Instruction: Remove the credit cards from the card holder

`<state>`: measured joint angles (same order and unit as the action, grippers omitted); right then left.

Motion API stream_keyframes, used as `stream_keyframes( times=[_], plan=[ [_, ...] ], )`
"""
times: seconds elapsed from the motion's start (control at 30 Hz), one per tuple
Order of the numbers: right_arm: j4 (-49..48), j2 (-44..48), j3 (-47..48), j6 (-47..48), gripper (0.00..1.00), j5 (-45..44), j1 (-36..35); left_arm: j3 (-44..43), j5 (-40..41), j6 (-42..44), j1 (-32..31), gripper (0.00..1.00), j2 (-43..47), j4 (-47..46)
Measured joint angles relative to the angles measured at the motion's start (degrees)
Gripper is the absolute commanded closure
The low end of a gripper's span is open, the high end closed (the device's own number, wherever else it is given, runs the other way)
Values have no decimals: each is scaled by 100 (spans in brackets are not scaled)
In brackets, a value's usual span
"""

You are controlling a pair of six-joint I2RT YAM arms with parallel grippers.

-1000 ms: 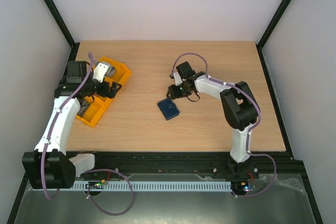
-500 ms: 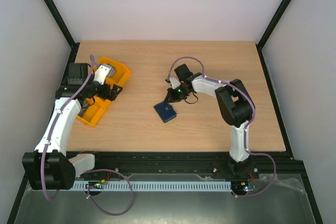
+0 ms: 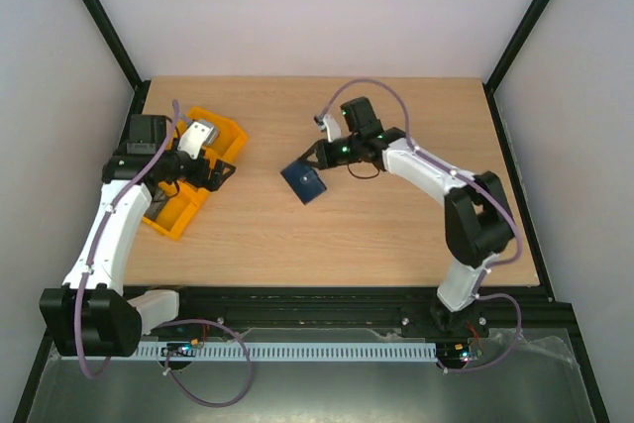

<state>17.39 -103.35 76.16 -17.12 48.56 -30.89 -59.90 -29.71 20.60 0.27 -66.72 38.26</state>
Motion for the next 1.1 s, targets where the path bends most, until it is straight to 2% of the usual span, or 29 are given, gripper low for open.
stream_keyframes(
  times=[0.2,0.37,0.6,0.63,0.67,0.73,0.77,0.8,0.93,0.97,1.03,1.1],
  plan=[
    [-1211,1084,-127,-796,98,258,-11,-710,-870,114,-153,1,-55,417],
    [-3226,1858,-774,-1875,98,306,-105,-1058,-1814,-35,-334,1,-55,448],
    [-4885,2046,-1047,-2736,98,297,-553,-1121,-2435,-800,-962,1,-105,-107],
    [-5007,2046,-1051,-2815,98,302,-603,-1121,-2459,-855,-1091,8,-133,-155],
    [-5106,2046,-1056,-2863,98,306,-645,-1121,-2485,-903,-1213,27,-166,-190],
    [-5302,2046,-1056,-2953,98,319,-684,-1121,-2553,-944,-1362,75,-203,-197],
    [-5357,2046,-1060,-2968,98,319,-684,-1121,-2575,-942,-1388,92,-208,-195],
    [-5405,2046,-1069,-2977,98,315,-684,-1121,-2594,-925,-1392,97,-208,-192],
    [-5357,2052,-1091,-2898,97,256,-684,-1130,-2621,-855,-1392,98,-186,-177],
    [-5298,2063,-1091,-2820,89,205,-684,-1130,-2603,-835,-1392,98,-179,-151],
    [-4959,2114,-1049,-2599,68,7,-684,-1130,-2514,-824,-1401,98,-170,-114],
    [-4275,2129,-817,-2243,59,-470,-708,-1128,-2306,-901,-1401,98,-153,-118]
  ],
)
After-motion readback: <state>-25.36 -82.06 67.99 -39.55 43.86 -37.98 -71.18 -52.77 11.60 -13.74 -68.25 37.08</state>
